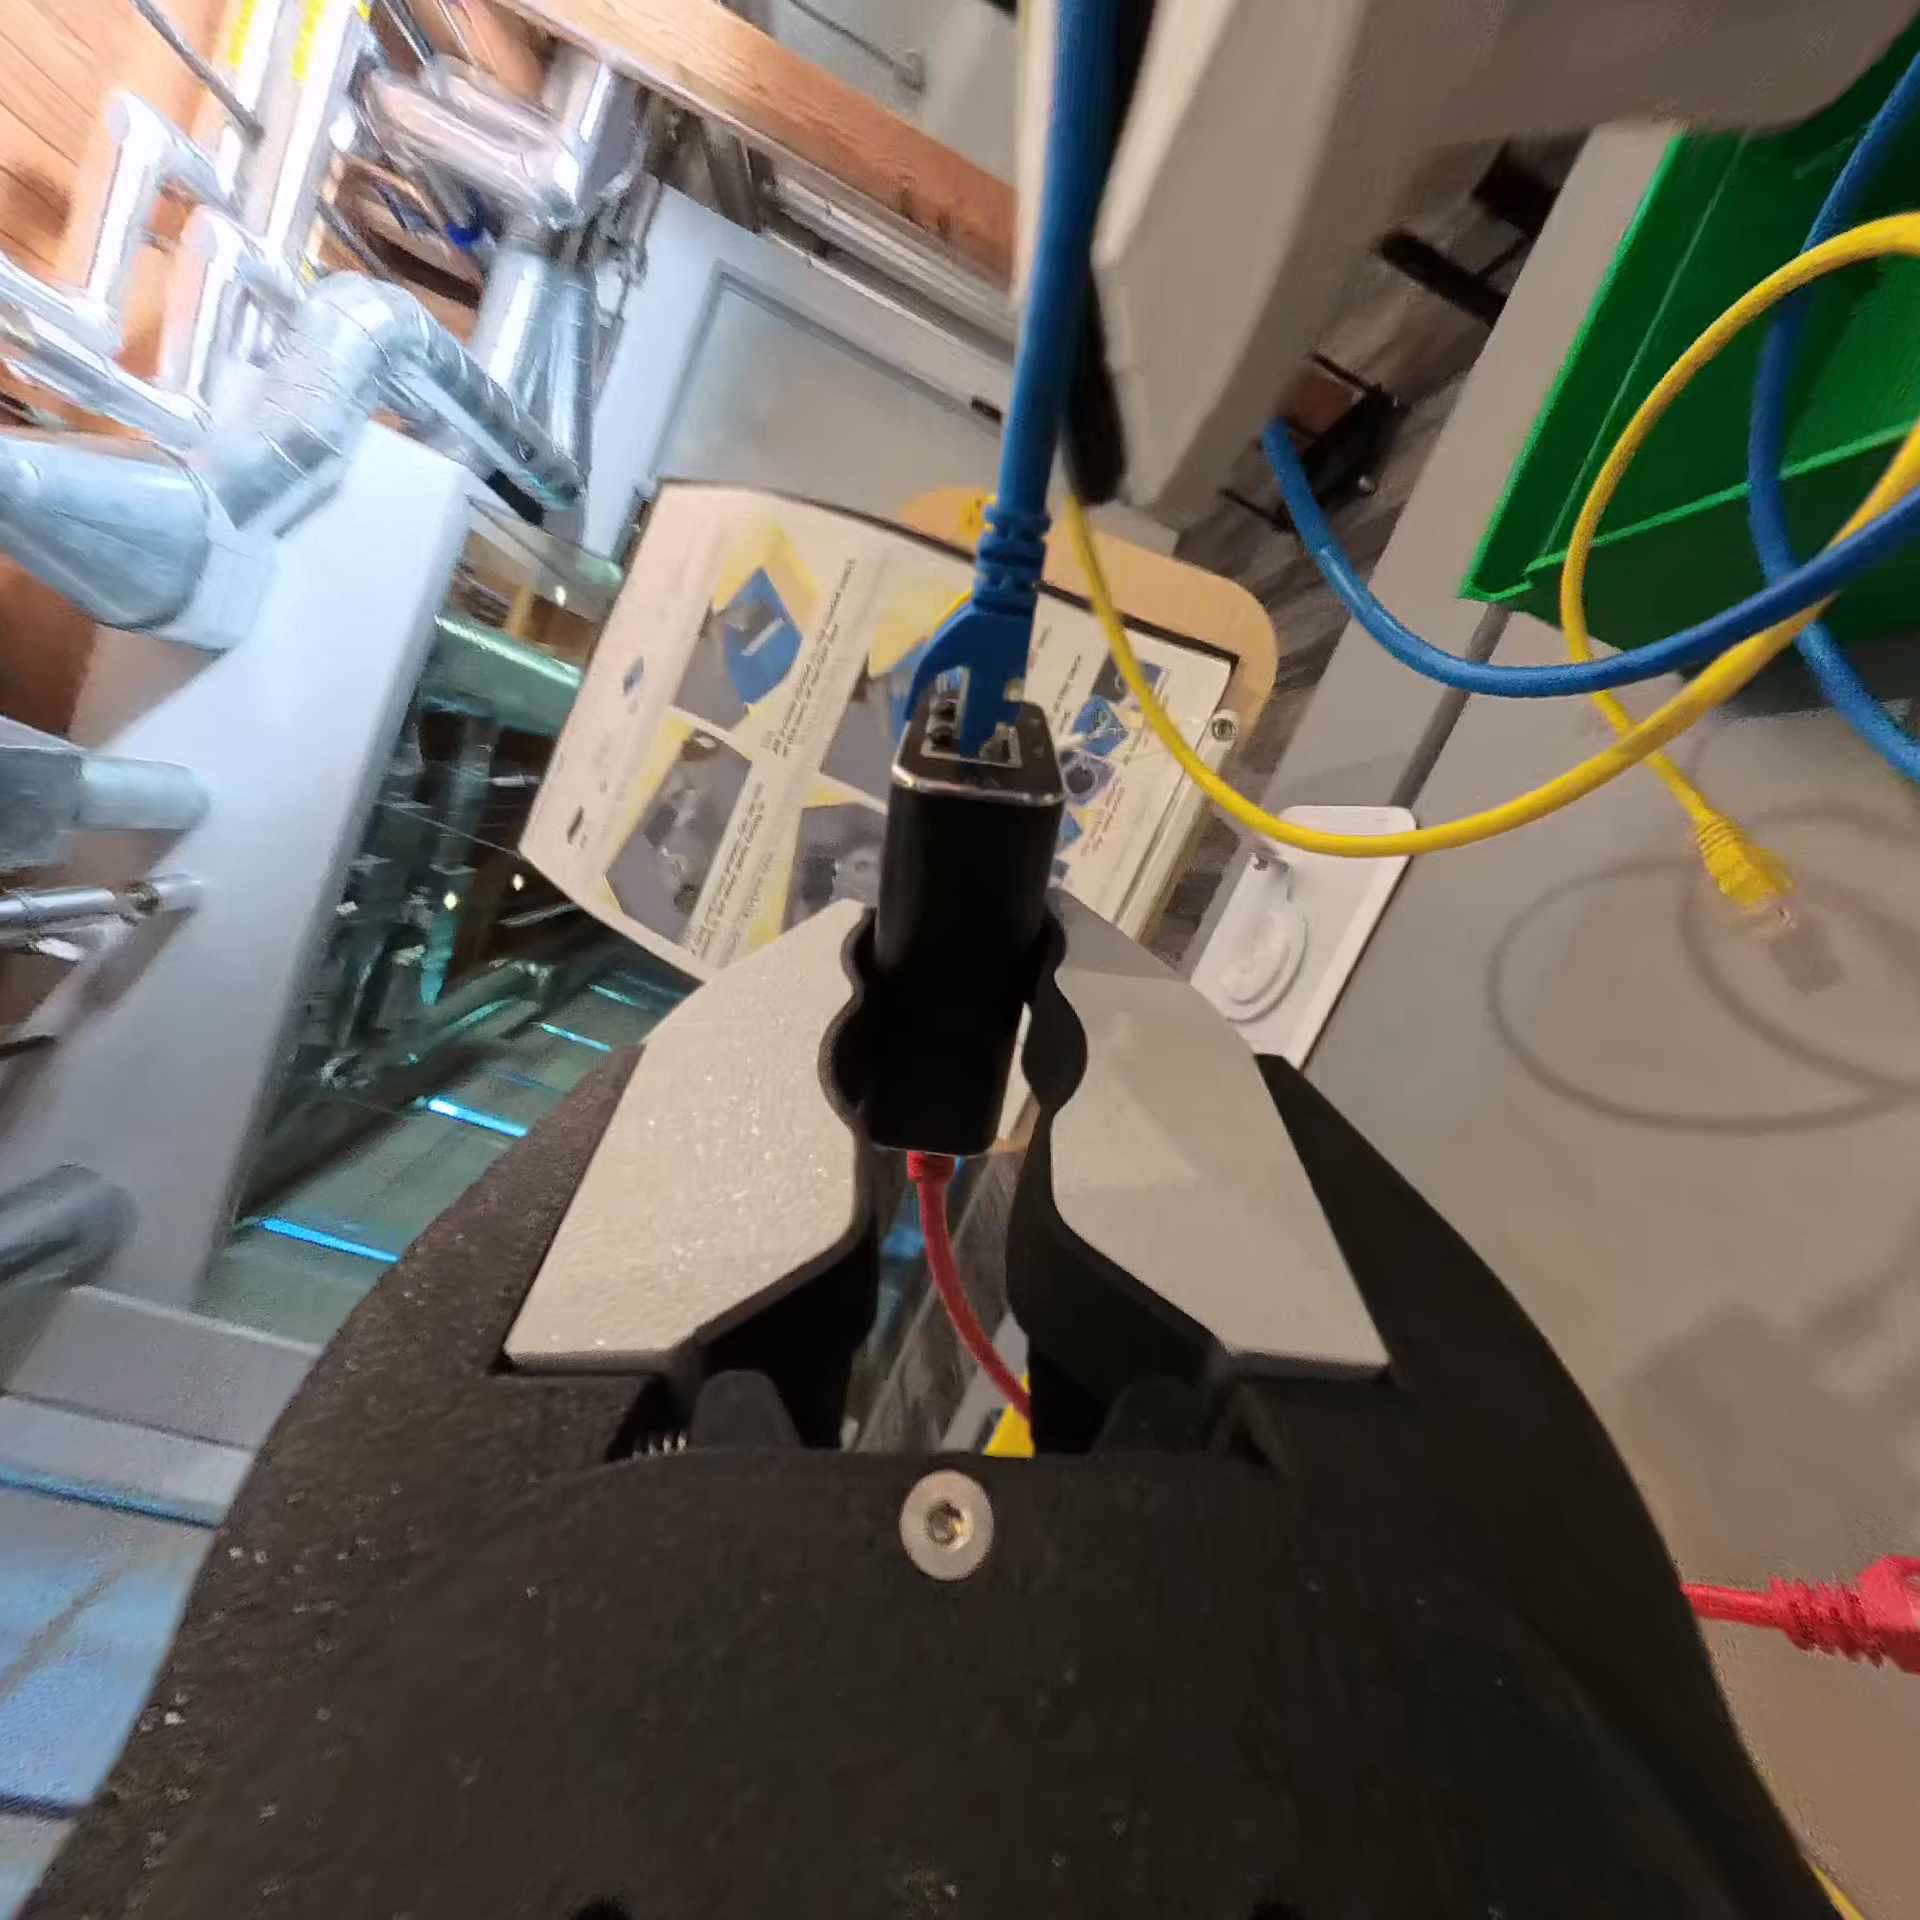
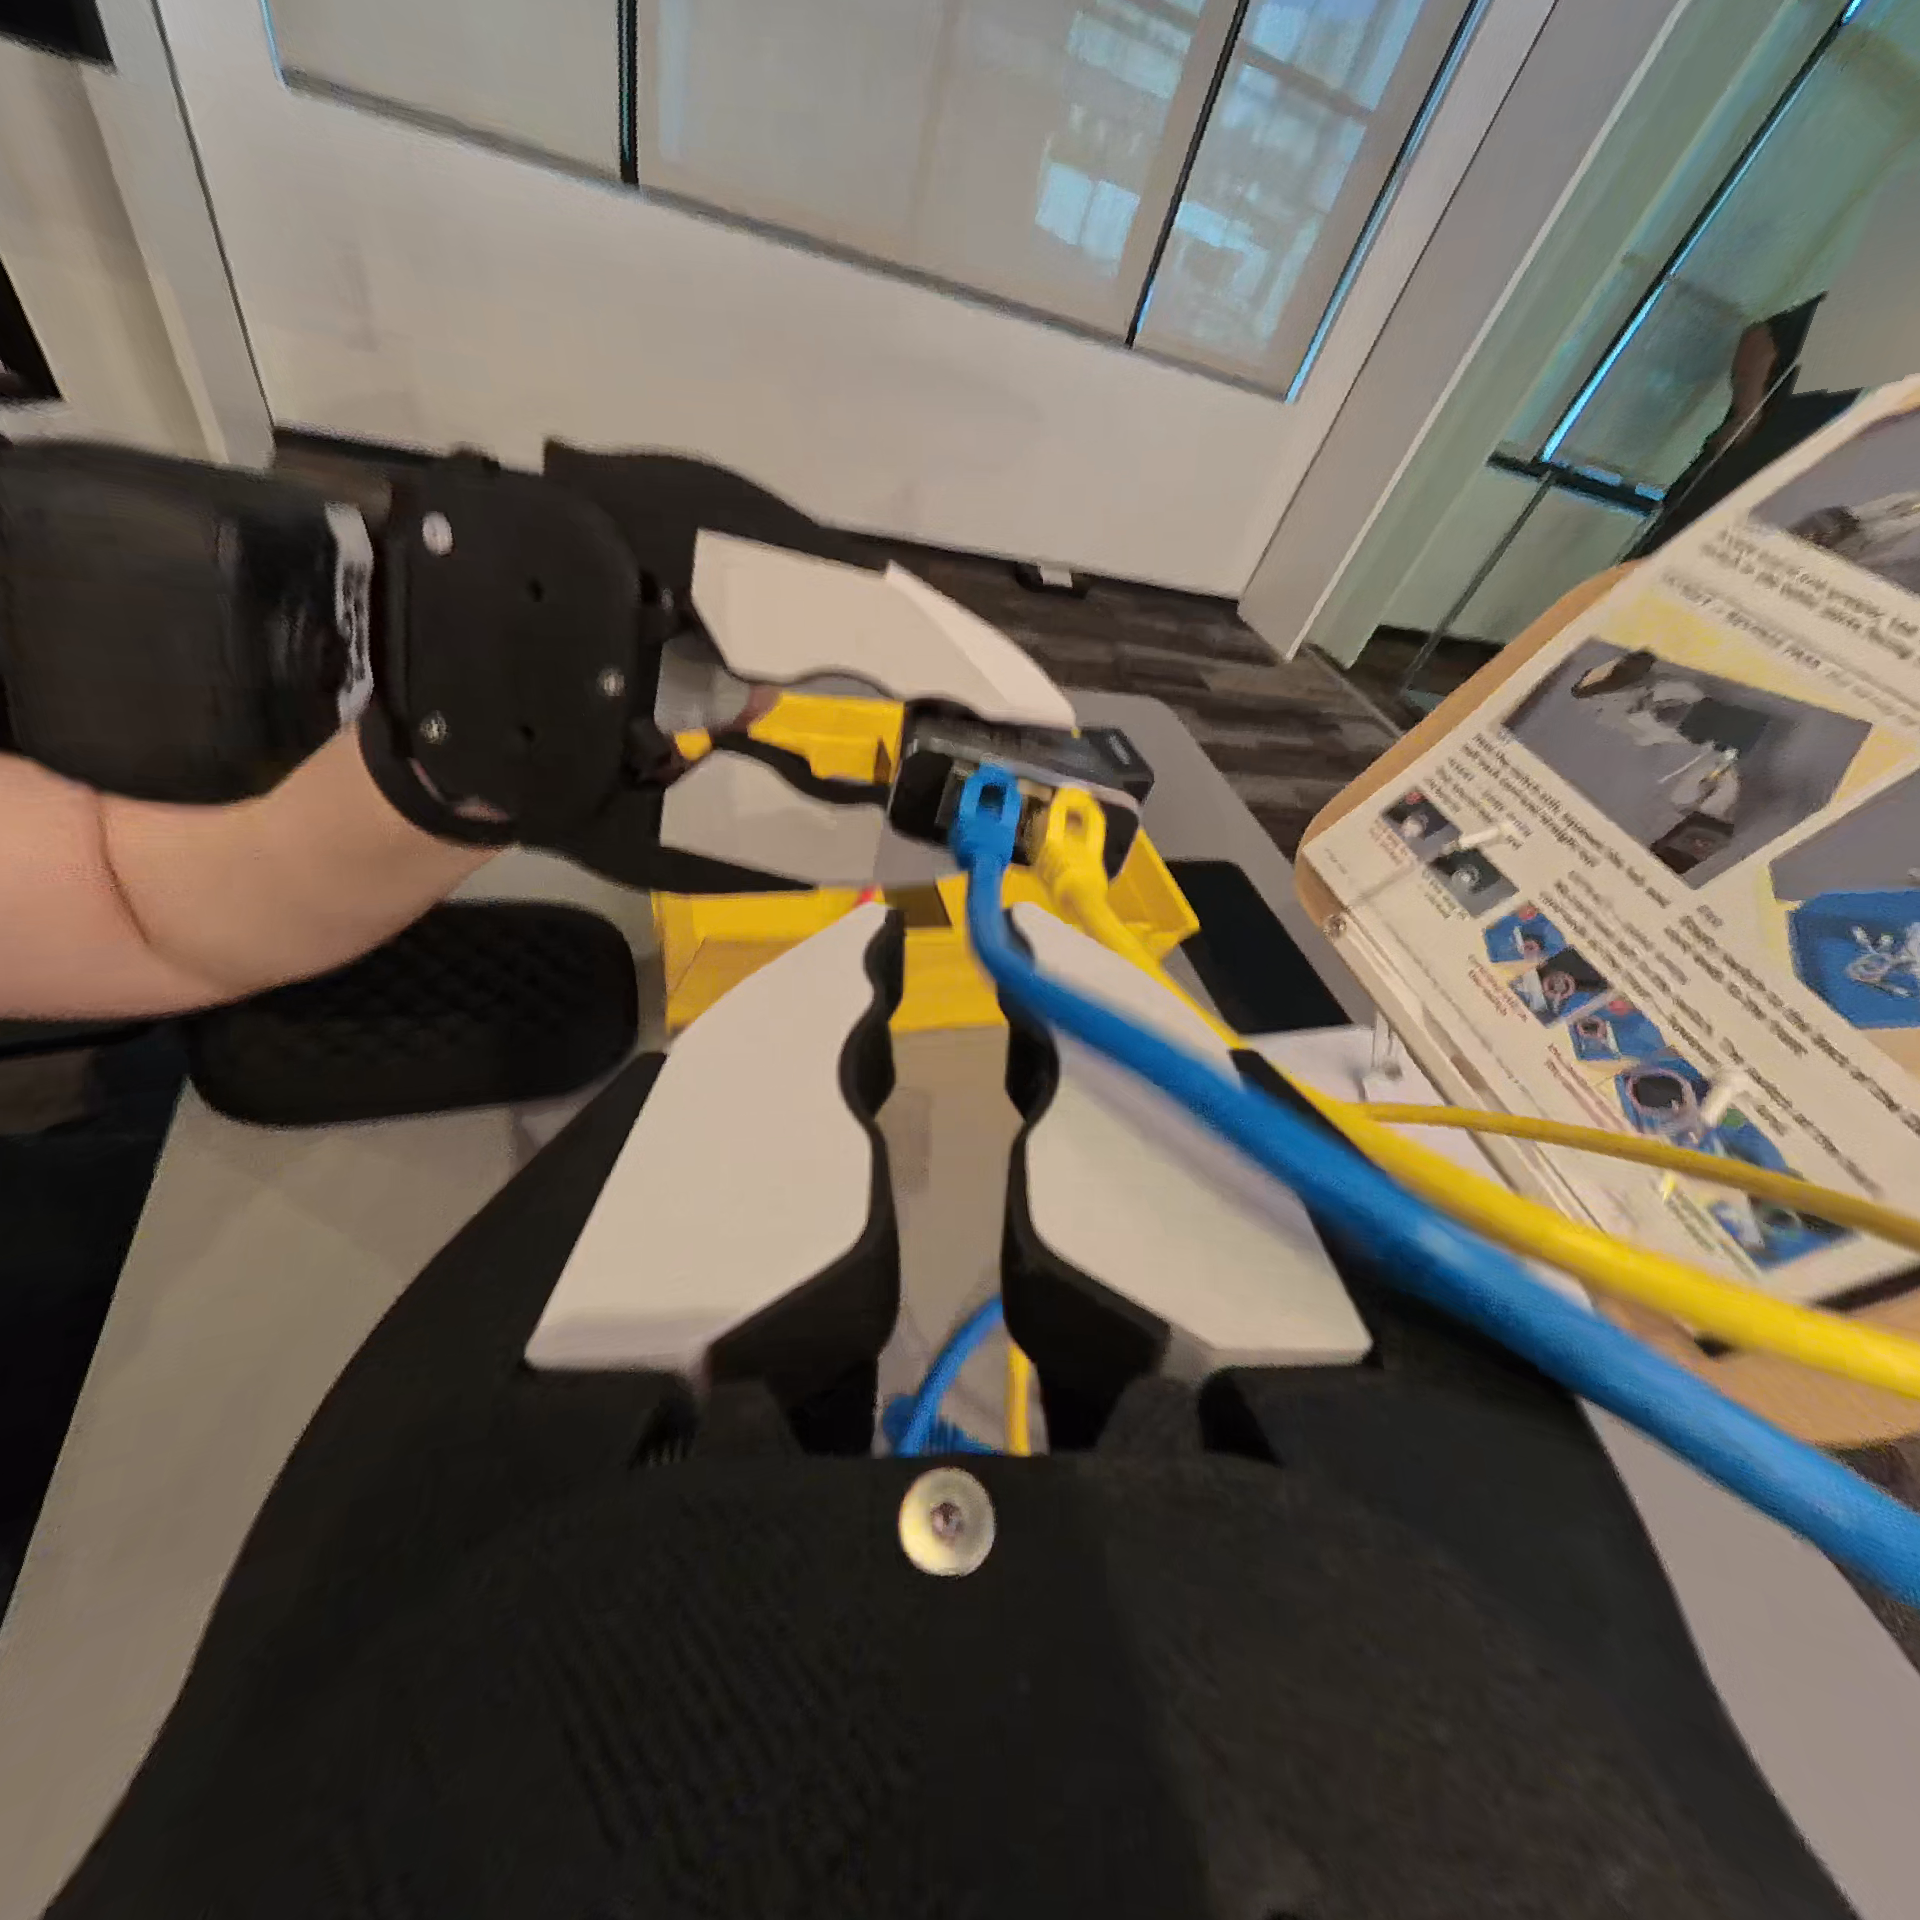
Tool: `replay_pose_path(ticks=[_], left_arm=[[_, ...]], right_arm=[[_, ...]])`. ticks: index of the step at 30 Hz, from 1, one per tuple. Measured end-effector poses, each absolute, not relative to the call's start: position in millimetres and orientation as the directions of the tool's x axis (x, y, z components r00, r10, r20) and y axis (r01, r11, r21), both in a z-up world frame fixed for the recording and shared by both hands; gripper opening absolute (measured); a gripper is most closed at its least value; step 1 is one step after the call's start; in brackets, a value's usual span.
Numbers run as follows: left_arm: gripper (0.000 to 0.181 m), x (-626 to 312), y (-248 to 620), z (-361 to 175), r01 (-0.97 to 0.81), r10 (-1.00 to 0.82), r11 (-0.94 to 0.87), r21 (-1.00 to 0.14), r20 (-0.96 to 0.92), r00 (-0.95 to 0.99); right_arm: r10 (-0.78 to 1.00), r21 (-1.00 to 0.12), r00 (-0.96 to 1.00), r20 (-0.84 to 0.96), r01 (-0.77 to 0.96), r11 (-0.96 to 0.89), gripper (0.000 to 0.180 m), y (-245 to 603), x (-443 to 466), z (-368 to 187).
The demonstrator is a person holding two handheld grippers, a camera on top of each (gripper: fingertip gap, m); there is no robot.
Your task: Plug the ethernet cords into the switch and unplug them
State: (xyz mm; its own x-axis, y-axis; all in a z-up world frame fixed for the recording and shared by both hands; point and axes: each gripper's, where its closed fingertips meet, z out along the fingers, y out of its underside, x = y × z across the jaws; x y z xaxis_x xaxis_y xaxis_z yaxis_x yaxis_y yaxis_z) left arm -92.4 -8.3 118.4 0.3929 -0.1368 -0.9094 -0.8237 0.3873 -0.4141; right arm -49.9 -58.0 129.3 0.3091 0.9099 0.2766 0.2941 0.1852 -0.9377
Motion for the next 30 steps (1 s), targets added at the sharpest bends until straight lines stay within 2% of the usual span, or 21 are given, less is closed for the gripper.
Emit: replay_pose_path(ticks=[3, 5, 8, 10, 16, 23, 26, 30], left_arm=[[0.025, -102, 0, 110, -0.827, -0.203, 0.336, -0.45, -0.892, 0.403], [0.025, -103, 3, 98, -0.807, -0.314, 0.311, -0.501, -0.856, 0.41], [0.025, -99, 2, 89, -0.76, -0.429, 0.317, -0.567, -0.801, 0.418], [0.025, -97, 0, 88, -0.746, -0.457, 0.326, -0.581, -0.787, 0.413], [0.025, -90, -10, 76, -0.818, -0.467, 0.315, -0.482, -0.829, 0.309], [0.025, -71, -30, 65, -0.819, -0.495, 0.406, -0.406, -0.851, 0.177], [0.025, -67, -35, 65, -0.796, -0.493, 0.45, -0.405, -0.856, 0.157], [0.03, -71, -41, 78, -0.711, -0.526, 0.496, -0.498, -0.824, 0.21]], right_arm=[[0.871, -0.843, 0.264, 0.414, 0.472, 0.258, 0.016, -63, -39, 113], [0.827, -0.754, 0.15, 0.542, 0.522, 0.399, 0.013, -81, -41, 109], [0.612, -0.562, 0.067, 0.788, 0.483, 0.672, 0.022, -102, -60, 119], [0.448, -0.429, 0.055, 0.892, 0.414, 0.803, 0.025, -111, -75, 123], [0.313, -0.266, 0.043, 0.949, 0.641, 0.72, 0.039, -61, -78, 98], [0.344, -0.248, 0.008, 0.939, 0.71, 0.66, 0.031, -44, -73, 82], [0.449, -0.345, 0.02, 0.893, 0.671, 0.656, 0.027, -49, -70, 81], [0.504, -0.431, 0.05, 0.862, 0.596, 0.677, 0.025, -53, -62, 90]])
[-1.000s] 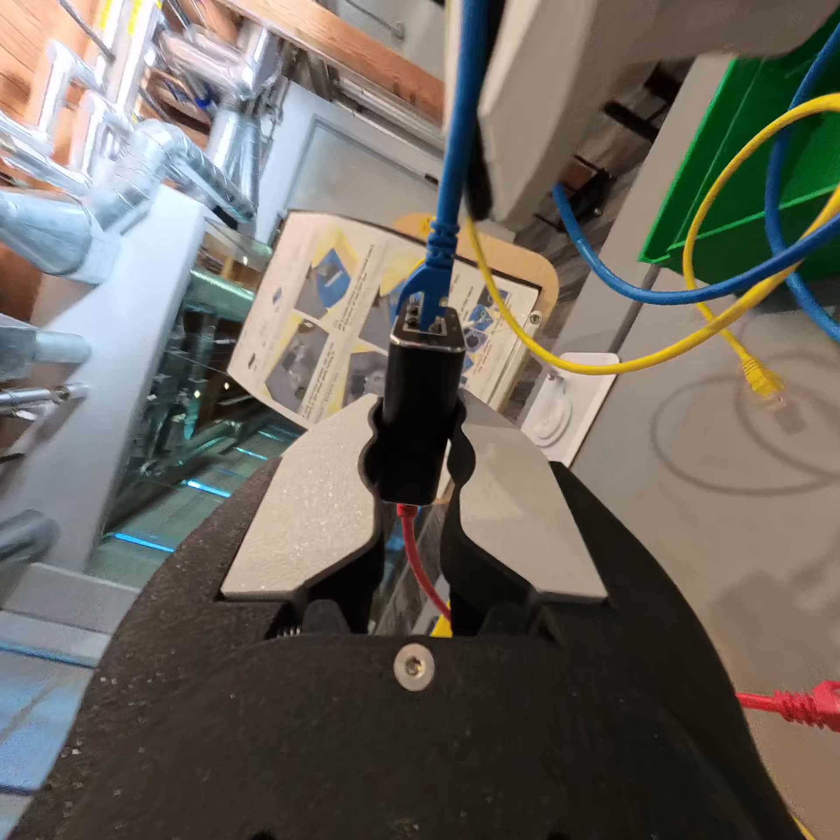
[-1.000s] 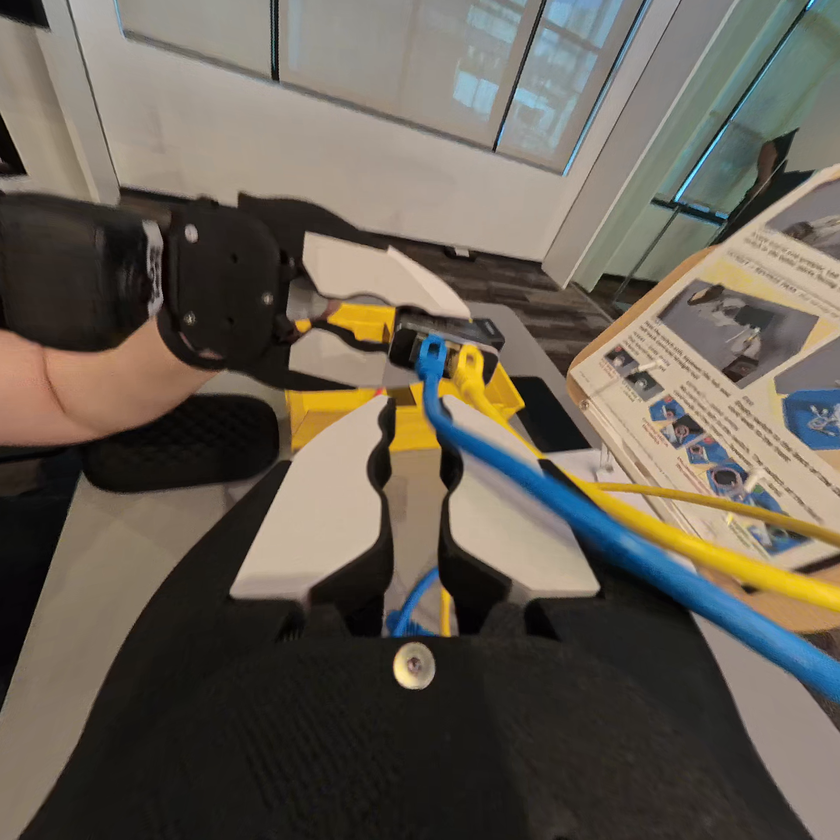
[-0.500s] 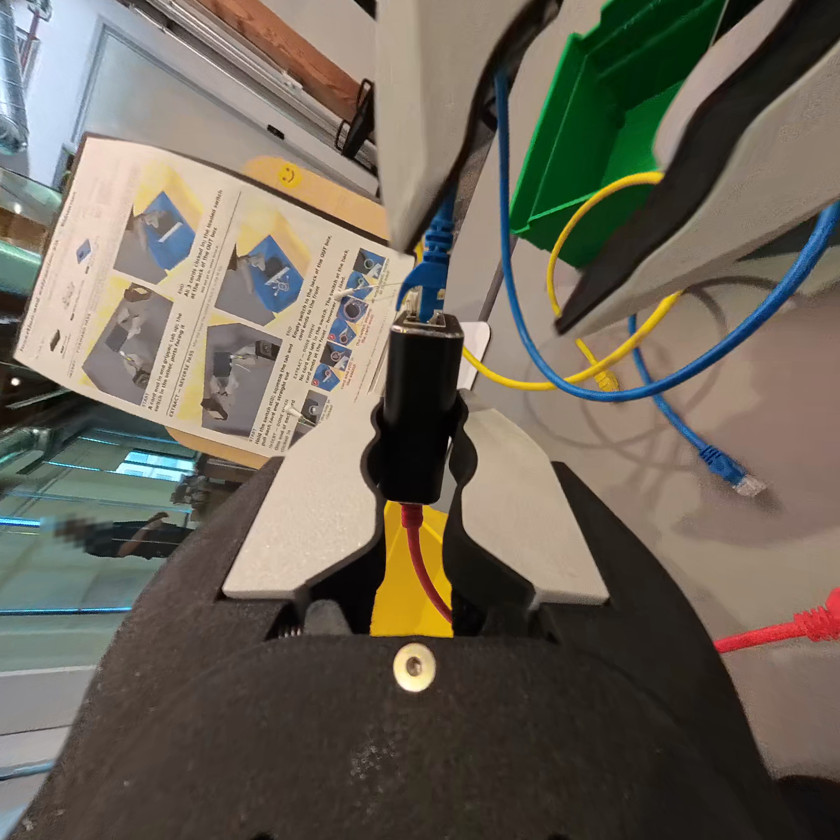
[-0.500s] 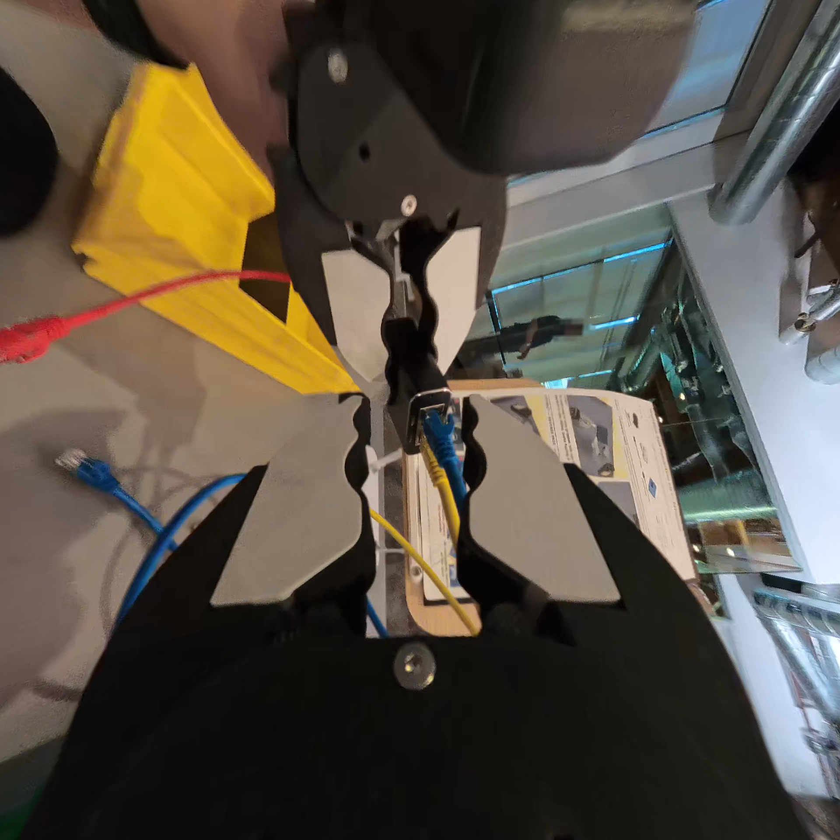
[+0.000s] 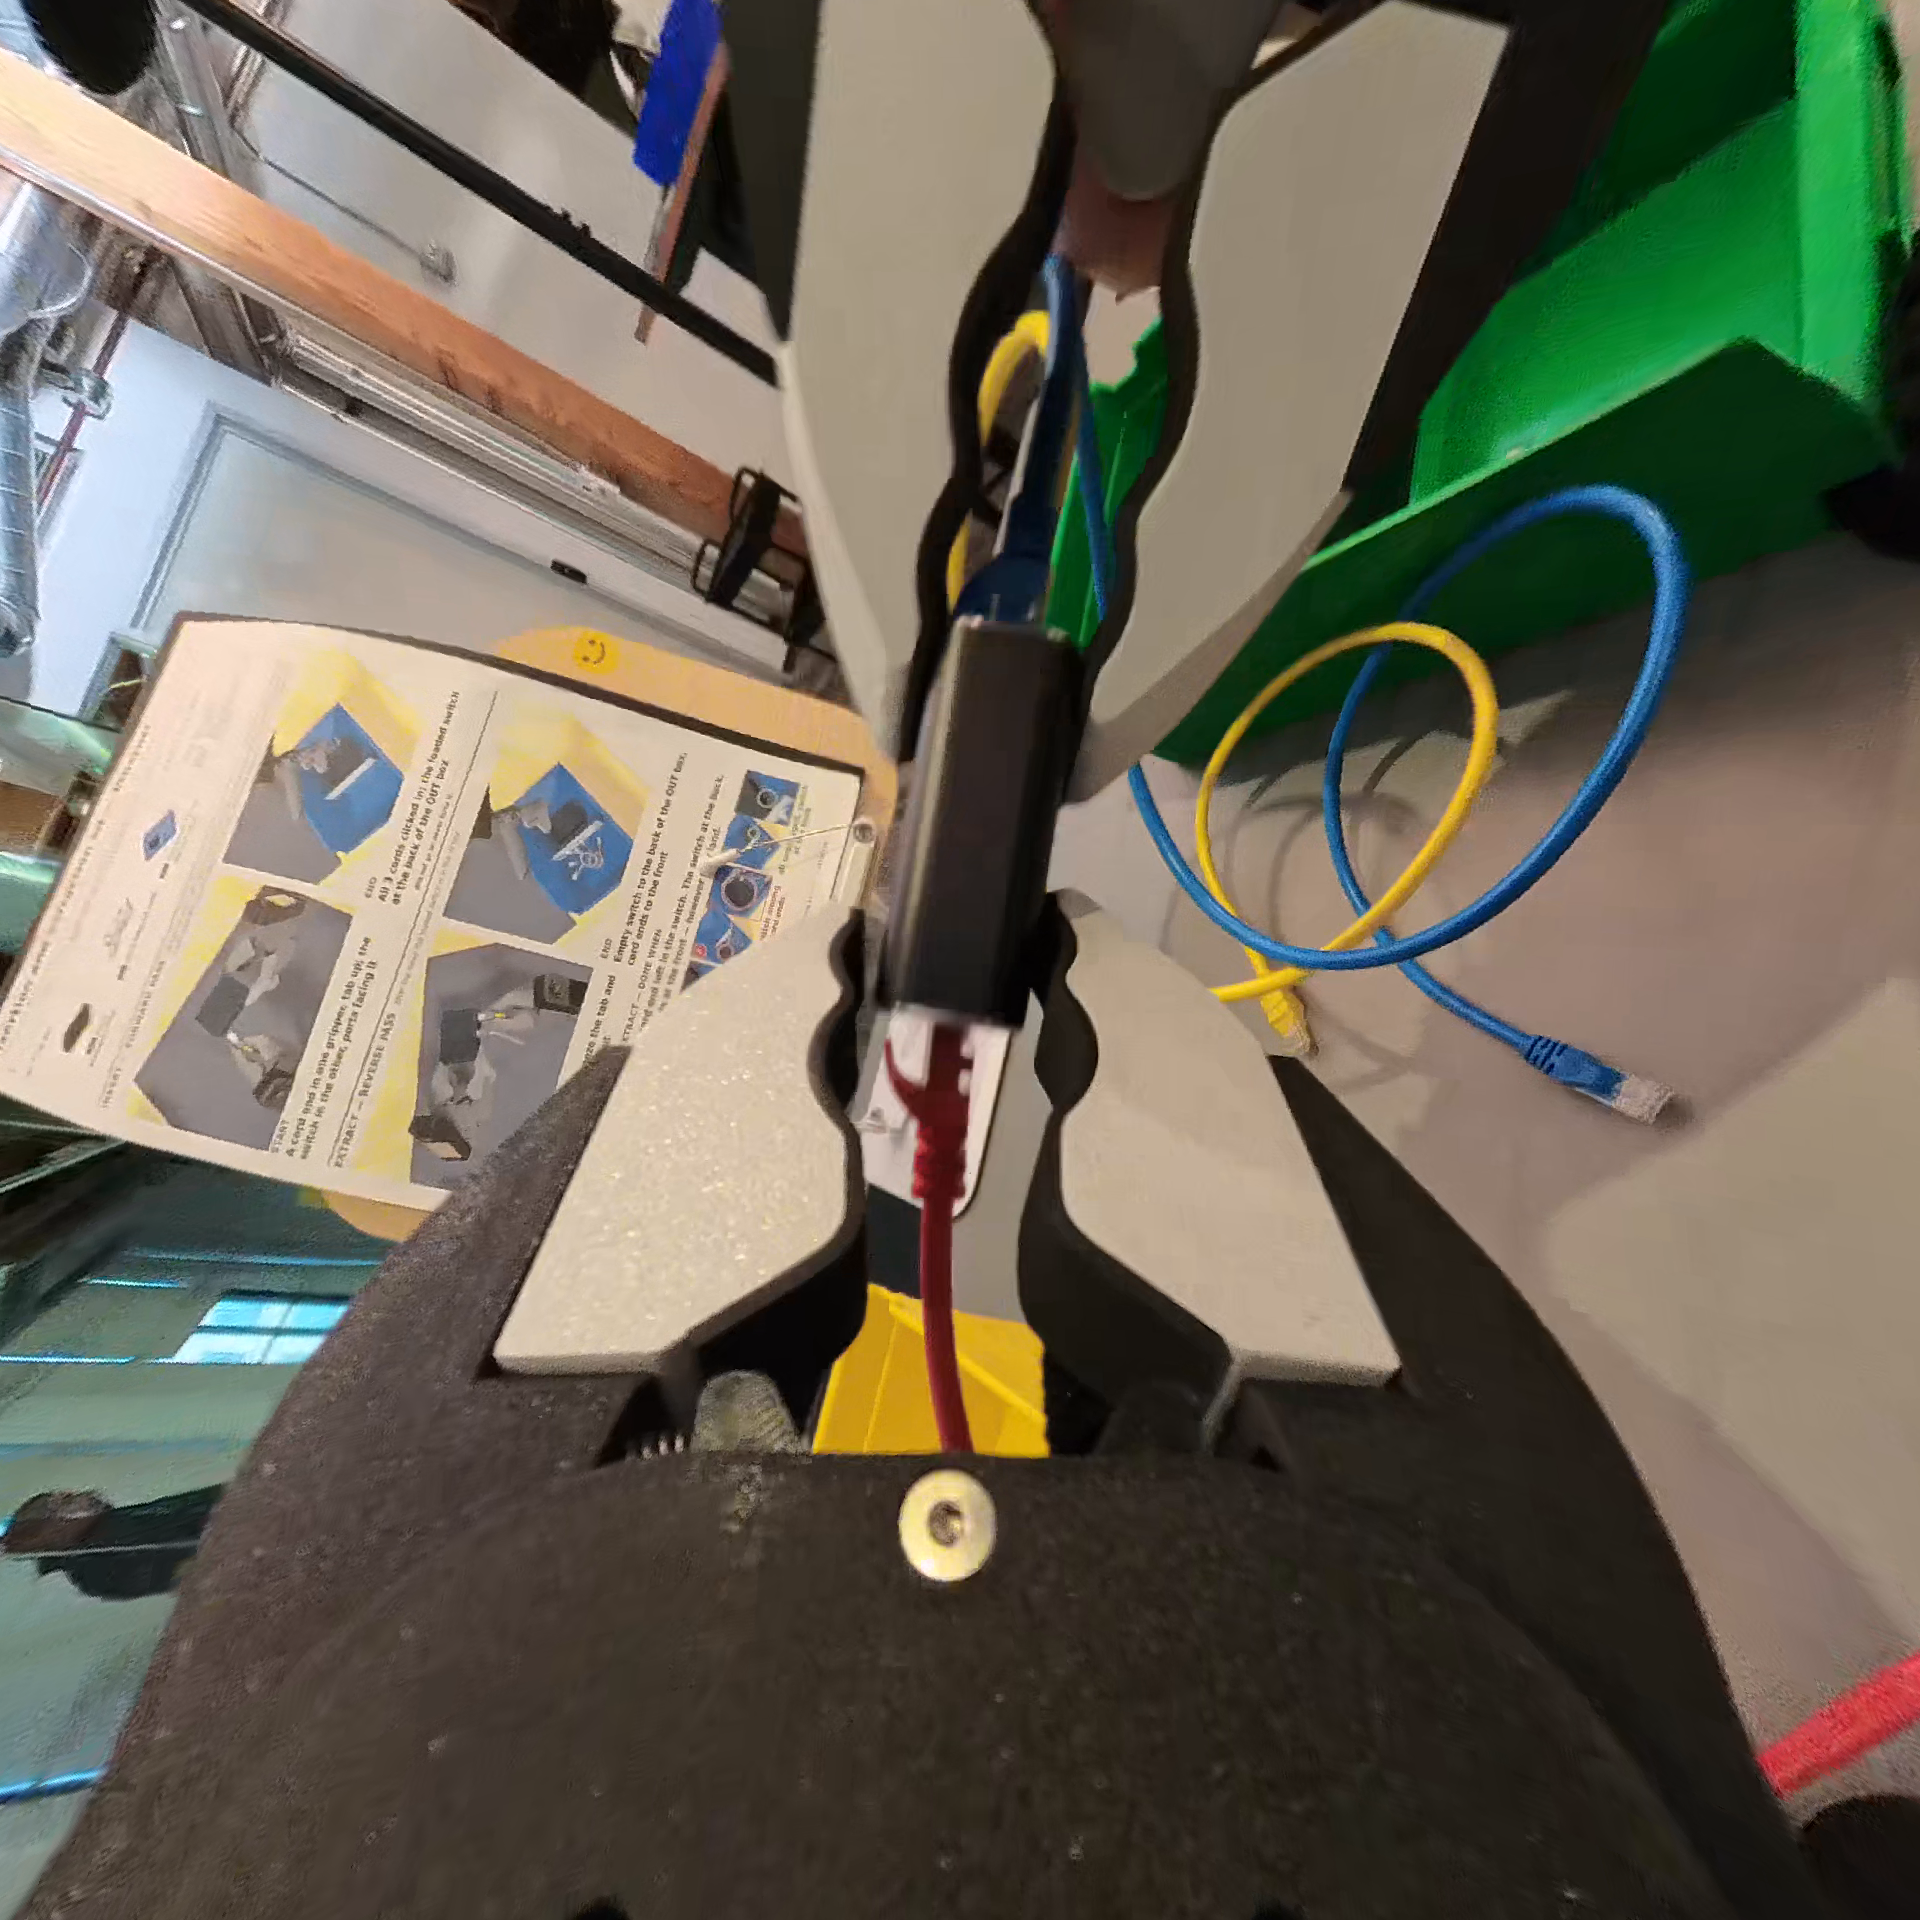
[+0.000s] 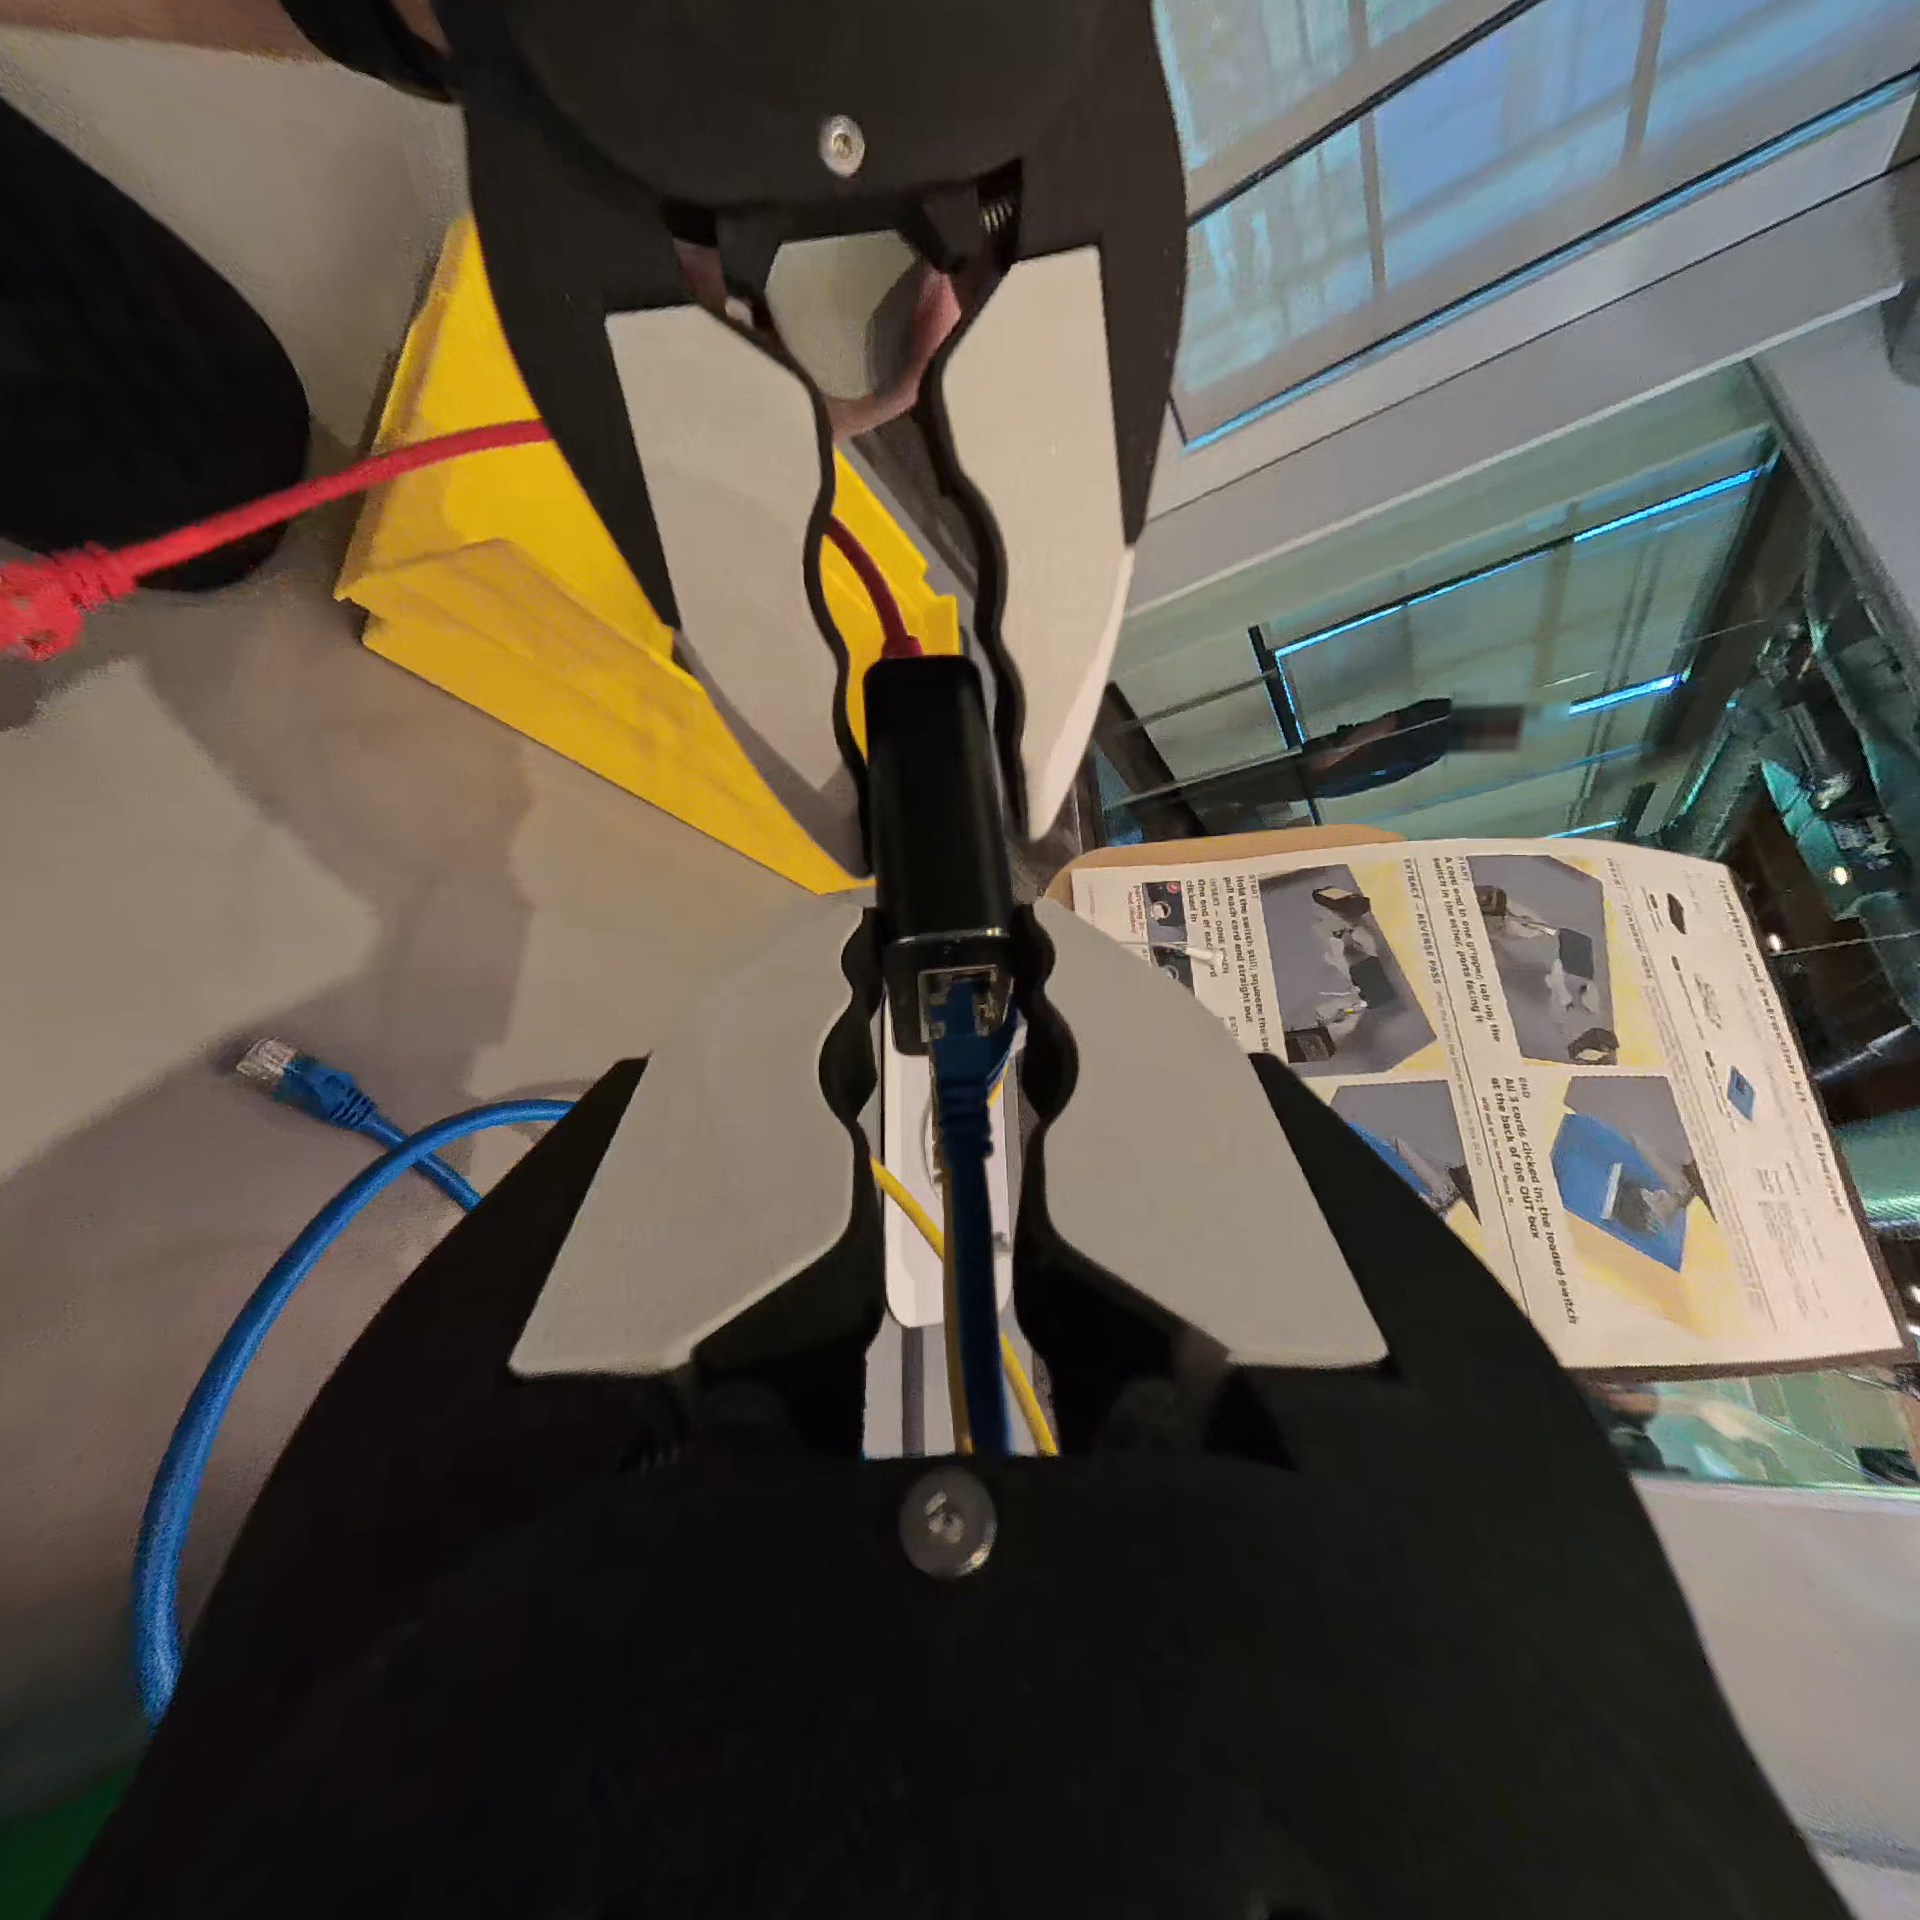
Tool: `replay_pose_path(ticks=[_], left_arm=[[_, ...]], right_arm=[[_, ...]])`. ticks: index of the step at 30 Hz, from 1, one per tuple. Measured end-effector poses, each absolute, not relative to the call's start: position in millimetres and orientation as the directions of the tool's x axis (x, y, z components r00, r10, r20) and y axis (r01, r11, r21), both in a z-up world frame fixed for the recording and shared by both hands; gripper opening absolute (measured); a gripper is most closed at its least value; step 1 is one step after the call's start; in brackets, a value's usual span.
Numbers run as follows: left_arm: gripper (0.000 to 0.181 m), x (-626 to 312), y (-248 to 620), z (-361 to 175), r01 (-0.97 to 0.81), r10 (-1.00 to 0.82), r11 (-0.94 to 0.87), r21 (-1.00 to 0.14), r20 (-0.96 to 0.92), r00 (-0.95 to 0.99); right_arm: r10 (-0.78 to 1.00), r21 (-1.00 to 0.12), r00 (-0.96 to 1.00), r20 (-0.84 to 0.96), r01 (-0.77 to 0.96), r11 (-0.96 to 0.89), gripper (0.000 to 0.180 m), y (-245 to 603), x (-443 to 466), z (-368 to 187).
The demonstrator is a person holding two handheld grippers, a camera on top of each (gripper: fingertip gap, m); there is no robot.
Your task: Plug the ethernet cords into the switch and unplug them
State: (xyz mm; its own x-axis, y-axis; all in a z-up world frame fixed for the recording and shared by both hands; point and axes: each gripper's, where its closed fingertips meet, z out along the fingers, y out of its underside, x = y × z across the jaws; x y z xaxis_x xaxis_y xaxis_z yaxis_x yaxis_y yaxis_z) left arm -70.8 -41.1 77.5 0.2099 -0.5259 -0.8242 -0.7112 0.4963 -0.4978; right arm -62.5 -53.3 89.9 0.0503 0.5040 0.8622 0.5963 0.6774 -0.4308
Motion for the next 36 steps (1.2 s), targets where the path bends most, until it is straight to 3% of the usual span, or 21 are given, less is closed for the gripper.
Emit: replay_pose_path(ticks=[2, 8, 17, 26, 30, 36], left_arm=[[0.036, -76, -41, 83, -0.683, -0.536, 0.501, -0.531, -0.81, 0.237], [0.024, -74, -36, 71, -0.71, -0.544, 0.489, -0.506, -0.814, 0.205], [0.024, -68, -26, 59, -0.781, -0.524, 0.435, -0.449, -0.831, 0.186], [0.024, -65, -30, 61, -0.786, -0.508, 0.443, -0.432, -0.843, 0.177], [0.041, -72, -34, 84, -0.731, -0.544, 0.418, -0.54, -0.793, 0.275], [0.055, -102, -71, 177, -0.443, -0.701, 0.38, -0.812, -0.565, 0.435]], right_arm=[[0.517, -0.453, 0.059, 0.854, 0.572, 0.683, 0.025, -54, -59, 93], [0.545, -0.472, 0.05, 0.837, 0.571, 0.672, 0.025, -45, -55, 83], [0.399, -0.273, -0.009, 0.917, 0.716, 0.643, 0.032, -40, -64, 77], [0.427, -0.275, -0.011, 0.904, 0.75, 0.602, 0.026, -37, -65, 71], [0.5, -0.408, 0.079, 0.863, 0.692, 0.596, 0.026, -37, -64, 82], [0.559, -0.547, 0.228, 0.797, 0.665, 0.509, 0.026, -8, -43, 89]])
